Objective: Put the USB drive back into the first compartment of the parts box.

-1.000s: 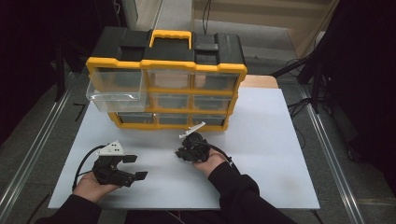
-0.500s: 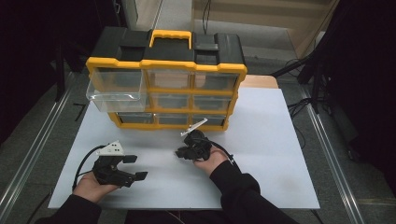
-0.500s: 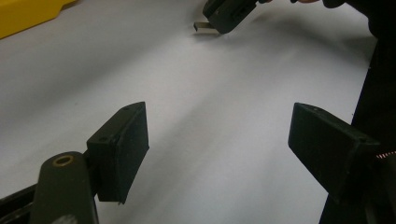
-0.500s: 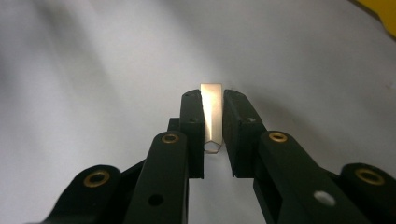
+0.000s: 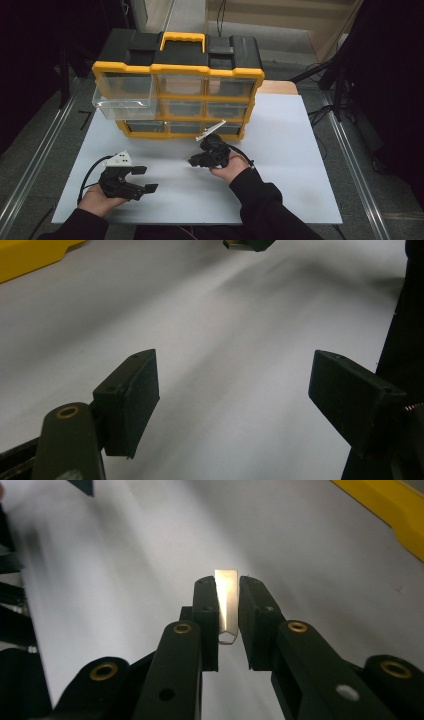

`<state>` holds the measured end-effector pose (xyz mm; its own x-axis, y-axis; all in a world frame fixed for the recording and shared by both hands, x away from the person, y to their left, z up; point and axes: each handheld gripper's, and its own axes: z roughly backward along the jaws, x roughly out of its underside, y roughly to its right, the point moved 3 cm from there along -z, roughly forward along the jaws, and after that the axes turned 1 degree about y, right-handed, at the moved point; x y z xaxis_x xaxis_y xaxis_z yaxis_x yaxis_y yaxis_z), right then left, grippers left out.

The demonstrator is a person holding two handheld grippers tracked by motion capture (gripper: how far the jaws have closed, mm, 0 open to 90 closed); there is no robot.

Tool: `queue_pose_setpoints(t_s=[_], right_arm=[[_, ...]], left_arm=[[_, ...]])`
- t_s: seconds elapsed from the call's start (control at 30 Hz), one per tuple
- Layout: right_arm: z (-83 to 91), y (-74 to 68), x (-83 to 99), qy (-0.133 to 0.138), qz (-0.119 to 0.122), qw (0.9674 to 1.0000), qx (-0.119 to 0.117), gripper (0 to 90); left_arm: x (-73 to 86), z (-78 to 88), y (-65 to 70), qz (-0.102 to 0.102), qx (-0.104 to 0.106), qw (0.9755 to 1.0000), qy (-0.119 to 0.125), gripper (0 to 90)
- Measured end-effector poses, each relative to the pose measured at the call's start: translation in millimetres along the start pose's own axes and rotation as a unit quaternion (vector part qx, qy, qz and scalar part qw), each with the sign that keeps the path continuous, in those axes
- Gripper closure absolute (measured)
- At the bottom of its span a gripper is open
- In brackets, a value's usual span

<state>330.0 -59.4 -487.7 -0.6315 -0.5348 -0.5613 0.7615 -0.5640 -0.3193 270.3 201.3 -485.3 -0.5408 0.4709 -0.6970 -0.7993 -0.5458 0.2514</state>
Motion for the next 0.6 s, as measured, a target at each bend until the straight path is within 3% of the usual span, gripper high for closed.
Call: queue_pose_setpoints(t_s=[0.6], right_arm=[[17.5, -6.4, -4.8, -0.018, 0.03, 0.9988, -0.036, 76.3]], left_arm=[[-1.0, 0.8, 0.4, -0.002, 0.0, 1.0, 0.006, 21.2]])
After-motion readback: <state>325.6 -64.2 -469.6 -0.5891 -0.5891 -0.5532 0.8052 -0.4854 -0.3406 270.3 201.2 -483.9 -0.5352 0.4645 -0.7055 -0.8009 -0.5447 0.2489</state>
